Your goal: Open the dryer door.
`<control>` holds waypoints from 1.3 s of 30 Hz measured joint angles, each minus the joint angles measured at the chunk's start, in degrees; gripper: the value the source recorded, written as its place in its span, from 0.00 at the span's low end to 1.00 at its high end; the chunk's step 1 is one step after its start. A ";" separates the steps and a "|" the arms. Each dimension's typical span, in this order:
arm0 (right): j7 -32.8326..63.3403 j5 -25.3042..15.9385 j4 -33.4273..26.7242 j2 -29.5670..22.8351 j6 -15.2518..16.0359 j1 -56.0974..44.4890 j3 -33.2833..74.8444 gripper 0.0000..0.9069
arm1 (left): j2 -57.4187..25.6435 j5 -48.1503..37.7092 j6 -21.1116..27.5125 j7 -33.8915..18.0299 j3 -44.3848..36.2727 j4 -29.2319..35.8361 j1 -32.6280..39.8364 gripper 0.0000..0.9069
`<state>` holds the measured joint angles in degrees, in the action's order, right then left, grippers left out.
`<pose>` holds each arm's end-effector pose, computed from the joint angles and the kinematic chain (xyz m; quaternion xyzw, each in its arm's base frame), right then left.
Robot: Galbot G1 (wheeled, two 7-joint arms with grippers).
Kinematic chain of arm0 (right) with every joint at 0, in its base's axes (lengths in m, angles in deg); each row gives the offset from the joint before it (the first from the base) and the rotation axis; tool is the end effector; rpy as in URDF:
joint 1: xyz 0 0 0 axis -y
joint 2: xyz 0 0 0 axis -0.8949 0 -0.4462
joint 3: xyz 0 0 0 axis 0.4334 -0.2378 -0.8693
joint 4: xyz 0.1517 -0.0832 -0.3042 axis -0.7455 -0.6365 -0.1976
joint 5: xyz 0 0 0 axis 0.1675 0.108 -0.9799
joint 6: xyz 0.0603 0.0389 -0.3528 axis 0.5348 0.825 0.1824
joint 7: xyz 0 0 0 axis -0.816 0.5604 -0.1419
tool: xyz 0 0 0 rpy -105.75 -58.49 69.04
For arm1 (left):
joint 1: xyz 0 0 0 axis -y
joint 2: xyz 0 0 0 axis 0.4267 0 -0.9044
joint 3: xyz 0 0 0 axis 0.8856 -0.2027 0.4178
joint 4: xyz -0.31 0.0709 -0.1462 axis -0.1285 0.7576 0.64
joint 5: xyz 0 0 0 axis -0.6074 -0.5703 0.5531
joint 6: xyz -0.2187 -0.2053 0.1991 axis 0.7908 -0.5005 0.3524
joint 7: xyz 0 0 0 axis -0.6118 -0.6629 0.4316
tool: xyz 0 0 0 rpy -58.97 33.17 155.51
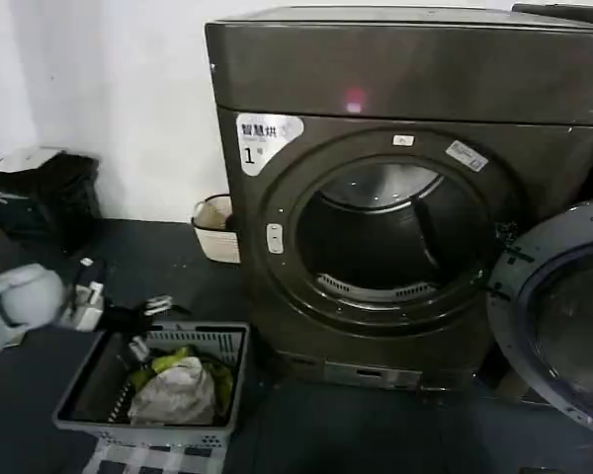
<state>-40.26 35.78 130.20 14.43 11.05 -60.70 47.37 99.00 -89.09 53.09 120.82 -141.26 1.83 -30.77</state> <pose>-0.0698 -0.4293 -0.0333 0.5990 0.7382 -0.2860 0.1203 0.4601 0.2583 -0.1183 -0.5813 -0.5718 -0.5712 0.0942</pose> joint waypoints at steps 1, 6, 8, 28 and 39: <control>0.00 -0.01 0.02 0.00 0.01 0.05 -0.11 1.00 | -0.17 0.98 -0.59 0.75 0.32 -0.93 -0.15 1.00; 0.01 -0.13 0.35 -0.02 0.06 0.20 -0.67 1.00 | -0.97 3.52 -1.90 2.01 2.59 -3.67 -1.74 1.00; 0.01 -0.18 0.47 -0.04 0.06 0.23 -0.81 1.00 | -1.11 5.06 -2.52 2.11 3.73 -4.51 -2.48 1.00; -0.03 -0.42 1.81 -1.09 0.04 0.35 -1.95 1.00 | -1.58 7.90 -5.15 4.23 10.56 -7.37 -5.48 1.00; -0.07 -0.78 1.95 -1.42 -0.15 0.47 -2.49 1.00 | -1.29 8.08 -6.01 4.93 11.01 -8.91 -4.98 1.00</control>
<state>-40.34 35.00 132.15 13.01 10.90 -60.23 44.88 97.71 -81.01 47.09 125.75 -130.26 -7.07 -35.75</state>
